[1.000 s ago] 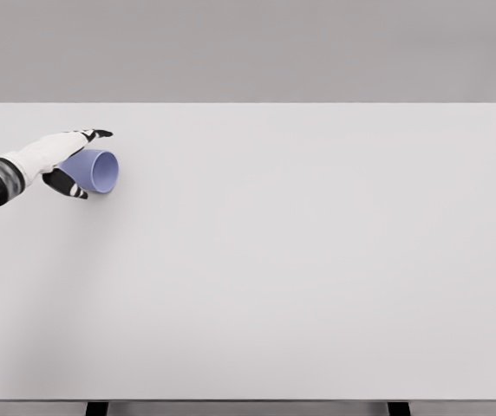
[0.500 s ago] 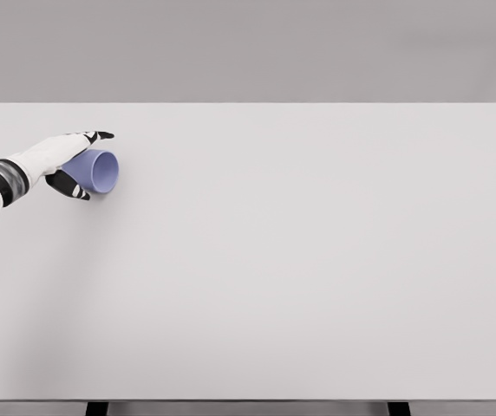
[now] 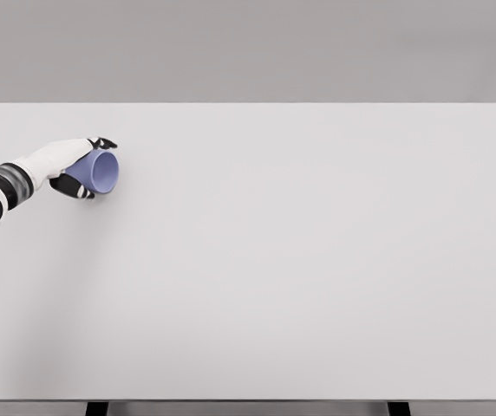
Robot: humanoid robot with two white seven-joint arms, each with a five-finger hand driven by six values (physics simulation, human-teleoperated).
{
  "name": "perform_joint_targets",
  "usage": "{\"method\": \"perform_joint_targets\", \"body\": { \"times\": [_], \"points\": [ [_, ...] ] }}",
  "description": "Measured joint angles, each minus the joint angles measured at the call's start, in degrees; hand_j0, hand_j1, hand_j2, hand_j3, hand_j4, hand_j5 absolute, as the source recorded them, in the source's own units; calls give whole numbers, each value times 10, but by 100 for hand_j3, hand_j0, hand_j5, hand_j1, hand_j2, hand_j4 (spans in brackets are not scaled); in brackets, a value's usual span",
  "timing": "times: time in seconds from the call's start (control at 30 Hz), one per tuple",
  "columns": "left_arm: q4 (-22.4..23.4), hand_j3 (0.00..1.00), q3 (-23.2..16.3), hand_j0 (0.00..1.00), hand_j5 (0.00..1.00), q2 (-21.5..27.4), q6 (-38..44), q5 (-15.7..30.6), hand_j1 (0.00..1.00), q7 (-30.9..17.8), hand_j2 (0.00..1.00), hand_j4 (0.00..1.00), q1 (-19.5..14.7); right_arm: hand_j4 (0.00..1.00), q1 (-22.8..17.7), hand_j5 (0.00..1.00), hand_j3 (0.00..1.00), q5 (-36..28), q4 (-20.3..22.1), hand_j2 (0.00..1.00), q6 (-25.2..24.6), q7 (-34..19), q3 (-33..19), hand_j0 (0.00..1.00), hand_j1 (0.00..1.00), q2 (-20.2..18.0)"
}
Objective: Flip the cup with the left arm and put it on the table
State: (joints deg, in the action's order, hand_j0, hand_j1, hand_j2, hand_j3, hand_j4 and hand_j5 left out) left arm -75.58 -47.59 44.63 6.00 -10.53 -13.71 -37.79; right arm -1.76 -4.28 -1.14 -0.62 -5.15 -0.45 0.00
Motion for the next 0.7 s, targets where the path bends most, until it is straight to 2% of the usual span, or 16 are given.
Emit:
{"method": "perform_joint_targets", "body": {
  "times": [0.37, 0.7],
  "points": [
    [-7, 81, 10, 81, 81, 0, -3, 8, 81, 0, 81, 81, 0, 100, 0, 100, 100, 0, 0, 100, 0, 0, 0, 100, 100, 0],
    [-17, 83, 47, 83, 83, -3, -7, 93, 83, 4, 83, 83, 3, 100, 0, 100, 100, 0, 0, 100, 0, 0, 0, 100, 100, 0]
  ]
}}
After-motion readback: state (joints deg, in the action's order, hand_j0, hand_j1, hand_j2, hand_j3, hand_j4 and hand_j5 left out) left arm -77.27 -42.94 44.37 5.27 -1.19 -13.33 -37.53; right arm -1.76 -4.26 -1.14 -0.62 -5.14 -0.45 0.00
